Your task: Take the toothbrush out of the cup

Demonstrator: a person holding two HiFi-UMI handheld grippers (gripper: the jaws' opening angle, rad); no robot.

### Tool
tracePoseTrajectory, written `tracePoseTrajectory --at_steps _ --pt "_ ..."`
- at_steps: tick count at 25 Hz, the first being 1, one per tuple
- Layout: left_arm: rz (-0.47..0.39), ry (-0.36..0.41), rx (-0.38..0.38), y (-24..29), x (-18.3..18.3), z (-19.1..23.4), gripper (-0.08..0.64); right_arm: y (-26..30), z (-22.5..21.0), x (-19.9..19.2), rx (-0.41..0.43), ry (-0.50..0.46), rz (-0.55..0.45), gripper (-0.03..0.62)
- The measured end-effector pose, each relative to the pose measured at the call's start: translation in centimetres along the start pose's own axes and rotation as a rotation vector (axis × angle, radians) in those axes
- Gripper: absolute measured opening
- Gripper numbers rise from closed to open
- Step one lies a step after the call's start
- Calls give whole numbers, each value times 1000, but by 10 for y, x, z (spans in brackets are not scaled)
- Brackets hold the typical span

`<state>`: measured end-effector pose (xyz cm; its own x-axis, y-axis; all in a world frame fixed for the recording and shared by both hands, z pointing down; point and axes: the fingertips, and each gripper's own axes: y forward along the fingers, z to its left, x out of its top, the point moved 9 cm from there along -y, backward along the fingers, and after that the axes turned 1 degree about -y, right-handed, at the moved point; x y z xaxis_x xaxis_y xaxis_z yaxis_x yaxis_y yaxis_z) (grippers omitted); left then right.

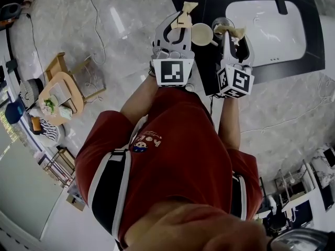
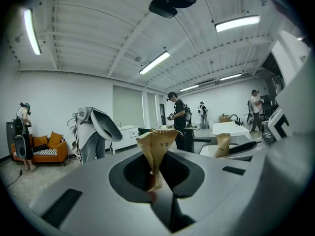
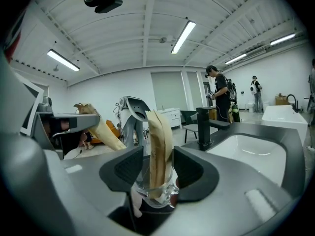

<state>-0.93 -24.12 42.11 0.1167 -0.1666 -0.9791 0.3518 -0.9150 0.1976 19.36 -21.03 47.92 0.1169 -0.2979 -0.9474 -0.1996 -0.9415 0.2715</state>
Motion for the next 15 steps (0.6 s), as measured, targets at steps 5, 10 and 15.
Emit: tracePoseTrajectory --at_steps 5,10,15 --pt "6 -7 -13 7 -3 4 41 5 1 -4 -24 -8 13 177" --pt "12 -17 -24 11 -5 7 41 6 3 -3 -47 -30 13 109" --pt "3 -19 -37 16 -4 8 41 7 5 -2 -44 -51 18 87"
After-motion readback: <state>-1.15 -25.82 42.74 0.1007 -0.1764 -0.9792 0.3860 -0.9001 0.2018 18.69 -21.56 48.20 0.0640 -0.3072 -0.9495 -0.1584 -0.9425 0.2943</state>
